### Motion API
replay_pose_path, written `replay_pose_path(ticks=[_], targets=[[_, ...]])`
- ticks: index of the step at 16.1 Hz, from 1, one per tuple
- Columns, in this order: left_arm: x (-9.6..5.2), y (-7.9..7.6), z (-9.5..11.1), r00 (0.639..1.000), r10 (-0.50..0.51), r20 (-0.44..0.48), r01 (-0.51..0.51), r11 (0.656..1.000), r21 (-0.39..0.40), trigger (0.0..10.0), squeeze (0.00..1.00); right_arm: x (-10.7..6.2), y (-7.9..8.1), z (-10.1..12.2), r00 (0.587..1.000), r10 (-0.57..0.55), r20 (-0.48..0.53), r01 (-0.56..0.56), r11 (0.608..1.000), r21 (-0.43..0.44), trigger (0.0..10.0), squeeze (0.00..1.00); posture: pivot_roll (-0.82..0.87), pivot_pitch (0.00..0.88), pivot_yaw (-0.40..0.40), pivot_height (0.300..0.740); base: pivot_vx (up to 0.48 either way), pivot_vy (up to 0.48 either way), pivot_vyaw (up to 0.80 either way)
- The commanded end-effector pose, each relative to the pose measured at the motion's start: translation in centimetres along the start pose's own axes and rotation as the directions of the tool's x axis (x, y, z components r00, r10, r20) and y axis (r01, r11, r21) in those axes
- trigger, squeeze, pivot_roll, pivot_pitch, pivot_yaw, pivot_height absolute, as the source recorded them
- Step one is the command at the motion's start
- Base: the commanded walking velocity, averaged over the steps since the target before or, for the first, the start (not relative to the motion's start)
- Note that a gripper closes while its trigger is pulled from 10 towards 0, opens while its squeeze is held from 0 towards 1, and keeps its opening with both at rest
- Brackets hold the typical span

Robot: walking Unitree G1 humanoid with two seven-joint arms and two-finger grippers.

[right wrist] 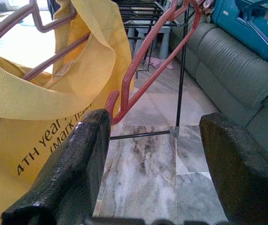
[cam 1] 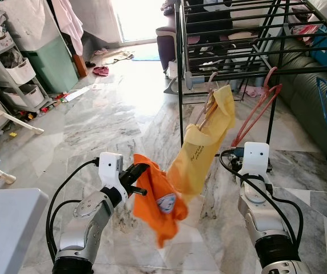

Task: Hang hanger

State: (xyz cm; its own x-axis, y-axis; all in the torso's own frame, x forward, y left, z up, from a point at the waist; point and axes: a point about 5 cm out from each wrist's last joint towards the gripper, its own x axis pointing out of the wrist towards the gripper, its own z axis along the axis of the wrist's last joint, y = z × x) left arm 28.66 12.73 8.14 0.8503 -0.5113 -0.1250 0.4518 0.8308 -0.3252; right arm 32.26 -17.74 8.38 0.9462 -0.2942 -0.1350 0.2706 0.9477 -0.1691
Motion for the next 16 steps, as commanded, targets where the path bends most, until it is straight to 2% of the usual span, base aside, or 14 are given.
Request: replay_pose_path(ticks=[1, 2, 6, 10, 16], targets=[[0.19, -0.24, 0.46, 0.999, -0.024, 0.021, 0.024, 1.0, 0.009, 10.0, 0.0, -0.1, 0.38, 0.77, 1.0, 0.015, 0.027, -0.015, 1.0, -0.005, 10.0, 0.0, -0.08, 0.0, 0.119, 0.74, 0.356, 0.0, 0.0], [0.44, -0.79, -0.05, 0.999, -0.048, -0.003, 0.048, 0.999, 0.013, 10.0, 0.0, -0.13, 0.49, 0.97, 0.999, 0.024, 0.043, -0.023, 1.0, -0.02, 10.0, 0.0, -0.08, 0.0, 0.119, 0.74, 0.0, 0.0, 0.0], [0.49, -0.96, 0.04, 0.998, -0.065, 0.01, 0.065, 0.998, -0.006, 10.0, 0.0, -0.12, 0.42, 0.96, 0.999, 0.022, 0.045, -0.021, 1.0, -0.018, 10.0, 0.0, -0.08, 0.0, 0.12, 0.74, 0.0, 0.0, 0.0], [0.43, -1.05, -0.01, 0.997, -0.078, 0.007, 0.078, 0.997, -0.009, 10.0, 0.0, -0.2, 0.48, 0.99, 0.999, 0.025, 0.046, -0.025, 1.0, -0.015, 10.0, 0.0, -0.08, 0.0, 0.122, 0.74, 0.368, 0.142, -0.67], [0.4, -1.11, -0.2, 0.997, -0.079, -0.003, 0.079, 0.997, -0.003, 10.0, 0.0, -0.4, 0.62, 0.9, 0.998, 0.038, 0.045, -0.037, 0.999, -0.022, 10.0, 0.0, -0.09, 0.0, 0.123, 0.74, 0.376, 0.226, 0.0]])
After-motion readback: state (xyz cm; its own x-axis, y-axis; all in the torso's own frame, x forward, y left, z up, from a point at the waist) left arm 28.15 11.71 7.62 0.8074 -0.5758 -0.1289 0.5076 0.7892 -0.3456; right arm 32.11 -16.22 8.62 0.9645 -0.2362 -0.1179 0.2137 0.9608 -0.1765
